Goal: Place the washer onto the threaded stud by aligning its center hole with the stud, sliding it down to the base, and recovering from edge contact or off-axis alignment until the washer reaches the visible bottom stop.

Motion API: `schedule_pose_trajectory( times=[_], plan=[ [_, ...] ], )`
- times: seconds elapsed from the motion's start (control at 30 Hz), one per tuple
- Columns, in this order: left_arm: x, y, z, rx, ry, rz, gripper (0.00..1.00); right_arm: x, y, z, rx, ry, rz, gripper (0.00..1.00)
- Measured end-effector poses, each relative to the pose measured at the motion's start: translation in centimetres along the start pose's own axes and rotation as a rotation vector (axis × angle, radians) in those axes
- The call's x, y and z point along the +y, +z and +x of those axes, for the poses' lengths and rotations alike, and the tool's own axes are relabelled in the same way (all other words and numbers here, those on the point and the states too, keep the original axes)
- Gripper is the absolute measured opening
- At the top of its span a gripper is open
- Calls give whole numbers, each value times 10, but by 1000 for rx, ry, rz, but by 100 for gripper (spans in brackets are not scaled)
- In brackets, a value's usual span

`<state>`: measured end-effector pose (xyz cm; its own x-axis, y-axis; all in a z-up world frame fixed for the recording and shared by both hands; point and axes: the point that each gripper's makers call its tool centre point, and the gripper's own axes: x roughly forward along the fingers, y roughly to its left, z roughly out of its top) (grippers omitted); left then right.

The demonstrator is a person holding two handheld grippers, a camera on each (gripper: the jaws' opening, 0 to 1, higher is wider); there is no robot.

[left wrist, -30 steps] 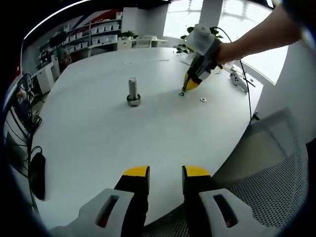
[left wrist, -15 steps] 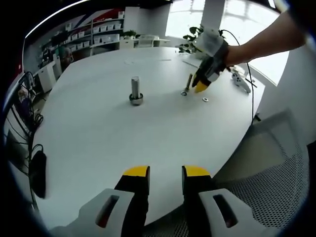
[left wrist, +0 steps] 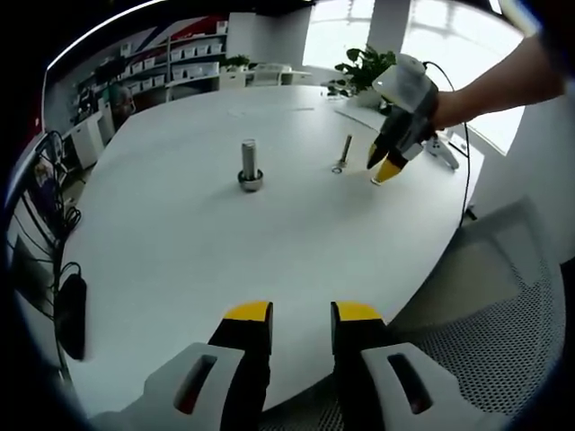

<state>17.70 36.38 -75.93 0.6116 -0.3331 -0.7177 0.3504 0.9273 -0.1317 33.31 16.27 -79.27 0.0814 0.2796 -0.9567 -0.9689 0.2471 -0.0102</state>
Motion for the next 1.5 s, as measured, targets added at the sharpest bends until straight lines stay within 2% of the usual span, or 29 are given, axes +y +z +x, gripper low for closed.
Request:
schedule_pose_trajectory(
  times=[0.1, 0.27, 0.47, 0.57, 0.6, 0.7, 0.93, 0.97, 1.0, 1.03, 1.17, 1.4, 1.43, 1.47, 1.5],
  plan=[
    [0, 1, 0, -6, -2, -3, 24, 1, 1, 0, -2, -3, -4, 26],
    [0, 0, 0, -3, -1, 1, 24, 5, -6, 5, 36, 1, -41, 26],
    [1, 3, -2, -17, 0, -20, 24, 11, -4, 5, 20, 11, -82, 20],
    [1, 3, -2, -20, 0, -16, 24, 7, -4, 5, 26, 36, -47, 20],
    [1, 3, -1, -19, -1, -16, 24, 9, -4, 5, 33, 46, -64, 20],
    [1, 3, -1, -18, -1, -18, 24, 11, -5, 5, 87, 51, -205, 21],
    [0, 3, -1, -19, -2, -16, 25, 9, -5, 6, 94, 39, -167, 20],
    [1, 3, -1, -19, -2, -17, 25, 8, -5, 6, 94, 32, -142, 18],
    [1, 4, -1, -20, -2, -19, 25, 4, -4, 6, 90, 10, -68, 16],
    [1, 4, -1, -22, -2, -20, 25, 5, -4, 7, 94, 20, -42, 16],
    [0, 4, -2, -22, -5, -22, 24, 6, -4, 7, 114, 12, -69, 16],
    [0, 5, -1, -24, -8, -23, 24, 6, -4, 7, 124, -17, -27, 15],
    [0, 5, -1, -25, -9, -19, 24, 6, -4, 6, 125, -23, -8, 15],
    [-1, 5, -1, -24, -9, -18, 24, 6, -4, 6, 114, -29, 67, 15],
    [0, 4, -1, -23, -8, -18, 24, 5, -3, 7, 108, -28, 76, 15]
  ],
)
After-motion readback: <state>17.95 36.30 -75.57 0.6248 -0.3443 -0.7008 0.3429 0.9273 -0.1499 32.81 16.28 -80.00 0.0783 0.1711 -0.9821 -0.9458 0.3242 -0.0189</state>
